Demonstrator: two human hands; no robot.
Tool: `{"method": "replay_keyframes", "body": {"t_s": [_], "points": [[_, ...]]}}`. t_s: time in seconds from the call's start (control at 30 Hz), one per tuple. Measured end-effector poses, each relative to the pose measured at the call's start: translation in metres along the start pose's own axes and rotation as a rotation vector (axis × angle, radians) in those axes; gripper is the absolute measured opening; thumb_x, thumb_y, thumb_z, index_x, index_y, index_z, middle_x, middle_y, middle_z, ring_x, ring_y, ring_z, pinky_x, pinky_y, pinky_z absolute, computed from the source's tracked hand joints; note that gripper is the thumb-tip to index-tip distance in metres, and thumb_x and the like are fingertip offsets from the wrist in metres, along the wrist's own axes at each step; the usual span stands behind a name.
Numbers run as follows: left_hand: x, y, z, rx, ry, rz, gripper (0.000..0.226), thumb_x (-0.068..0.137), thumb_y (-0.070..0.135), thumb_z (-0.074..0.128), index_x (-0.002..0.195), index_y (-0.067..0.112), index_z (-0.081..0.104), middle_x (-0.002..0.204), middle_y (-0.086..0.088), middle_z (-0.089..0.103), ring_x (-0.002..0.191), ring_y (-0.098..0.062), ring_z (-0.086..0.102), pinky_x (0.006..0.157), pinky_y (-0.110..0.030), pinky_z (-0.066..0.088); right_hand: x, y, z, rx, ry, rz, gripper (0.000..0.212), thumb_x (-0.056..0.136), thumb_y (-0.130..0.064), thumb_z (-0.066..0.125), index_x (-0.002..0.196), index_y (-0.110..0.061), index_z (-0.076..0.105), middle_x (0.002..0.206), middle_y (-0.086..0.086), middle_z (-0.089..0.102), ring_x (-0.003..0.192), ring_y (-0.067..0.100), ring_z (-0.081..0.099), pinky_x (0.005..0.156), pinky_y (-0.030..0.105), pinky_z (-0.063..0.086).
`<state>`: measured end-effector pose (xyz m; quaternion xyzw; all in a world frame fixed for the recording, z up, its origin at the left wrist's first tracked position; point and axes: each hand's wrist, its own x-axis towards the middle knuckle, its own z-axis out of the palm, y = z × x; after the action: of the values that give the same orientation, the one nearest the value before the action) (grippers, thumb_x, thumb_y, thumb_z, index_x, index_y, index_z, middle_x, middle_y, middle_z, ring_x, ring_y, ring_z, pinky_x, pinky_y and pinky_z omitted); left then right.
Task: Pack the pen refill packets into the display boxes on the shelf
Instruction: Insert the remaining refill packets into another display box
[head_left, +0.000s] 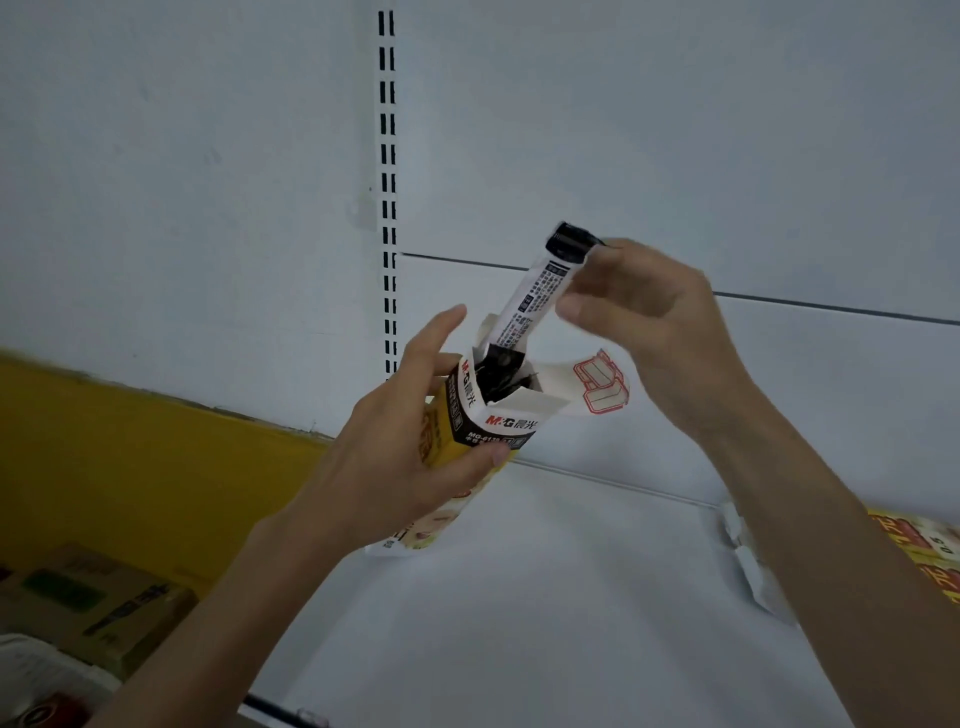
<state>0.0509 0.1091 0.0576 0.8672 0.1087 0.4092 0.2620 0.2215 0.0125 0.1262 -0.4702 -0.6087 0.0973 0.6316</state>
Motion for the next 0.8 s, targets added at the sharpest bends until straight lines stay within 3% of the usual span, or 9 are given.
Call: {"method": "replay_keyframes", "body": {"t_s": [0.1,0.23,0.37,0.53,0.6,0.7,0.8], "points": [[0.002,-0.005,0.003,-0.013,0.022,0.0,0.058,0.068,0.06,0.065,0.115,0.055,0.031,0.102,0.041,0.053,0.099,0.02,0.048,0.075,0.003,0.035,0.003,0.0,0.002,-0.002,-0.019,-0.025,0.019,0.068,-0.012,0.072,0.073,-0.03,0.072,0.072,-0.012,0.069,0.071,0.007,0.061,0.07,0.02,0.048],[0.002,-0.01,0.006,-0.091,0.047,-0.039,0.051,0.064,0.056,0.062,0.109,0.05,0.039,0.108,0.037,0.054,0.099,0.01,0.055,0.074,-0.003,0.042,-0.001,0.008,0.017,-0.355,-0.192,0.205,0.013,0.079,-0.008,0.069,0.077,-0.021,0.069,0.066,-0.007,0.058,0.054,0.01,0.049,0.045,0.017,0.039],[0.002,-0.012,0.009,-0.117,0.038,-0.08,0.056,0.062,0.056,0.065,0.11,0.051,0.036,0.101,0.039,0.056,0.093,0.009,0.058,0.068,-0.004,0.044,0.0,0.006,0.011,-0.397,-0.143,0.144,0.014,0.079,-0.013,0.071,0.084,-0.025,0.07,0.073,-0.016,0.063,0.063,-0.001,0.054,0.057,0.017,0.043],[0.0,-0.009,0.012,-0.09,0.045,-0.051,0.054,0.061,0.058,0.064,0.108,0.055,0.038,0.104,0.031,0.057,0.089,0.006,0.06,0.067,-0.005,0.044,0.002,-0.002,0.012,-0.403,-0.19,0.122,0.013,0.074,-0.01,0.075,0.076,-0.022,0.072,0.068,-0.013,0.066,0.066,0.009,0.061,0.037,0.011,0.035],[0.0,-0.007,0.013,-0.083,0.051,-0.049,0.056,0.06,0.057,0.07,0.106,0.058,0.038,0.102,0.031,0.059,0.086,0.005,0.062,0.065,-0.004,0.044,0.004,-0.004,0.015,-0.49,-0.274,0.119,0.016,0.073,-0.007,0.076,0.075,-0.023,0.073,0.061,-0.017,0.063,0.061,-0.001,0.059,0.038,0.009,0.036],[0.0,-0.006,0.013,-0.084,0.076,-0.064,0.055,0.059,0.054,0.074,0.103,0.053,0.041,0.095,0.037,0.059,0.085,0.007,0.06,0.062,-0.002,0.043,0.006,-0.001,0.021,-0.582,-0.352,0.106,0.021,0.072,-0.002,0.074,0.084,-0.019,0.076,0.07,-0.012,0.068,0.064,-0.005,0.062,0.054,0.011,0.046],[0.0,-0.01,0.012,-0.066,0.096,-0.072,0.053,0.059,0.058,0.068,0.104,0.054,0.04,0.092,0.04,0.059,0.088,0.009,0.059,0.065,-0.002,0.042,0.005,-0.007,0.016,-0.431,-0.331,0.193,0.017,0.079,-0.003,0.068,0.086,-0.017,0.075,0.075,-0.005,0.072,0.063,0.001,0.062,0.043,0.015,0.04]]}}
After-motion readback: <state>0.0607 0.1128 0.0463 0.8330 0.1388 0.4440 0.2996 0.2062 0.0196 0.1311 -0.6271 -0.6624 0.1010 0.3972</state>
